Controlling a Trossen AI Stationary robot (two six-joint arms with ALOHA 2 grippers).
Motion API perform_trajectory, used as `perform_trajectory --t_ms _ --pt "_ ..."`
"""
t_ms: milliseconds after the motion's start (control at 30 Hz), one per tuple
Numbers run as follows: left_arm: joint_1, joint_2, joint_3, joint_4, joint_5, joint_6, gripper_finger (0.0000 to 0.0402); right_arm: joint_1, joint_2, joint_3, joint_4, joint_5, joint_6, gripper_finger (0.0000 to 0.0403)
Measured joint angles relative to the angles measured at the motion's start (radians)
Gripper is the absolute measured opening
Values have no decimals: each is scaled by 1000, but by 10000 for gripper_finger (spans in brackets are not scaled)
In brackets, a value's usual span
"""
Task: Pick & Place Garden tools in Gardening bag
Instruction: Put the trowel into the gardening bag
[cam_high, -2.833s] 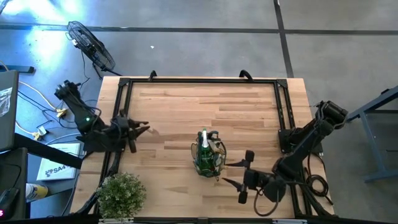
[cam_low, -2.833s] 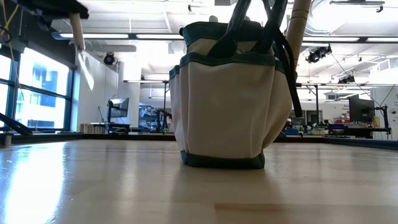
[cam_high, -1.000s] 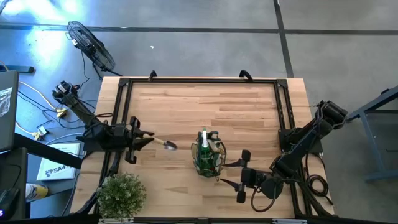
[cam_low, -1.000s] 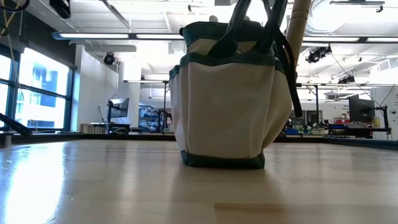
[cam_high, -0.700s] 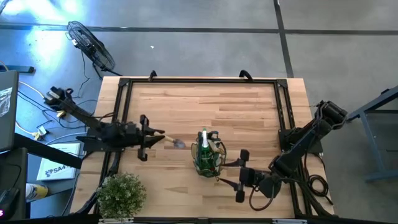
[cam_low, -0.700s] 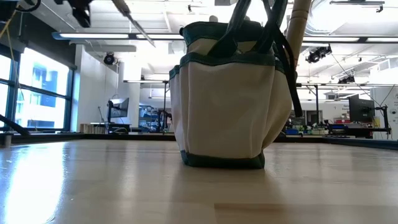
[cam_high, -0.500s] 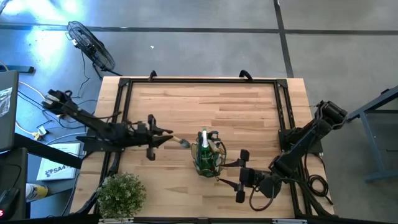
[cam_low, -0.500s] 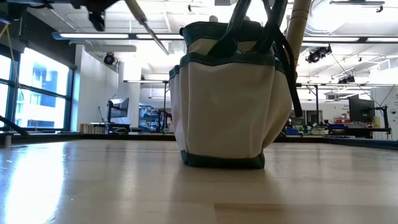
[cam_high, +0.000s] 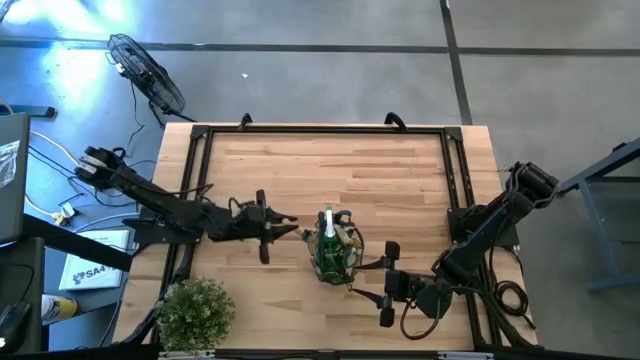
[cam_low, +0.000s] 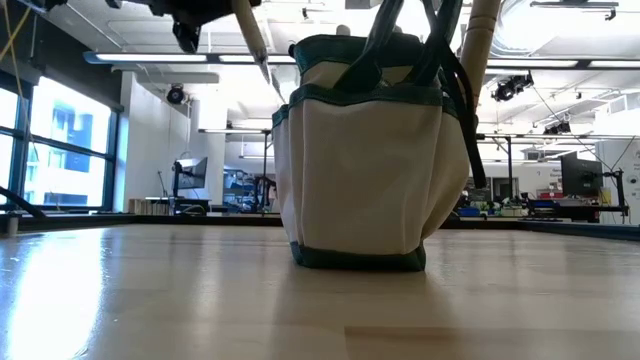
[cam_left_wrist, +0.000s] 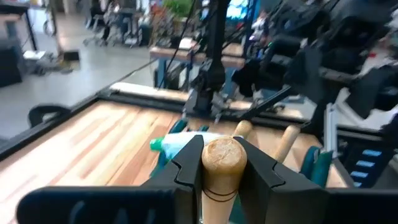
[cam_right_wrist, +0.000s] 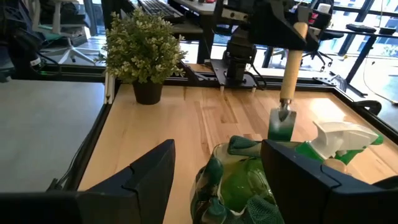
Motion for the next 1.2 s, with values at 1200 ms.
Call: perform_trajectory --t_ms 1200 --pt "83 353 106 33 153 -173 60 0 0 0 -11 0 1 229"
